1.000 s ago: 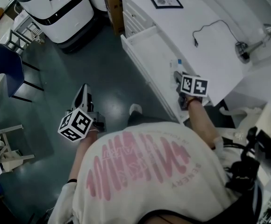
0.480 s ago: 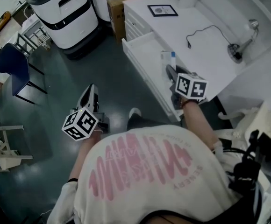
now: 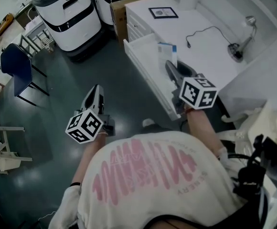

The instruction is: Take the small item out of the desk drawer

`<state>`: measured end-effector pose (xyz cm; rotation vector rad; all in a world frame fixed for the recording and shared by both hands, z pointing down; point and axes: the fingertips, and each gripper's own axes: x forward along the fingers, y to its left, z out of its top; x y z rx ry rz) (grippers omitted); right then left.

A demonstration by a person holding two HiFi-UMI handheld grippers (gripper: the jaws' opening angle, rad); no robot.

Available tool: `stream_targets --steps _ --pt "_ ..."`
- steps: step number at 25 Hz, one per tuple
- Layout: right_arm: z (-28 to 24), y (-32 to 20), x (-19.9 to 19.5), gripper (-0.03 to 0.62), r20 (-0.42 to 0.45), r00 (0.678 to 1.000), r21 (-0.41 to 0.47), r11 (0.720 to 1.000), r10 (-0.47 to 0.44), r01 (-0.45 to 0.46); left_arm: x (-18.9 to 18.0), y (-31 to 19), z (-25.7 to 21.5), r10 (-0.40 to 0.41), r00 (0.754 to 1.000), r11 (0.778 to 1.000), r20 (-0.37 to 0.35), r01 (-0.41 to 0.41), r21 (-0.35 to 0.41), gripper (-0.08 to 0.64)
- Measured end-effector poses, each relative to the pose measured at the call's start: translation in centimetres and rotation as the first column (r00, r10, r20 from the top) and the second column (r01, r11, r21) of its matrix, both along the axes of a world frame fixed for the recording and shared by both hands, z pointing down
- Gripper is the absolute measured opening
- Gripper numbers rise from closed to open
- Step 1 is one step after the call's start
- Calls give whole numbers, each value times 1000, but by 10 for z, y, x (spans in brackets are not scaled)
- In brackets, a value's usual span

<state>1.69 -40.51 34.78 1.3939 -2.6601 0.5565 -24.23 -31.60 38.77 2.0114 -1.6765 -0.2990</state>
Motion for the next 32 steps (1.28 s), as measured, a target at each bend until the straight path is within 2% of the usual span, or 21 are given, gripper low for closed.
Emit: stream_targets --steps 5,14,32 --pt "-13 18 0 100 13 999 43 999 -33 33 13 18 -4 -2 1000 1000 -11 2 11 29" --pt "8 49 28 100 10 996 -13 996 -93 93 56 57 0 -29 1000 1000 -3 29 -5 29" --pt "35 129 104 98 -22 983 -60 981 -184 182 136 160 22 -135 990 990 -27 134 -41 29"
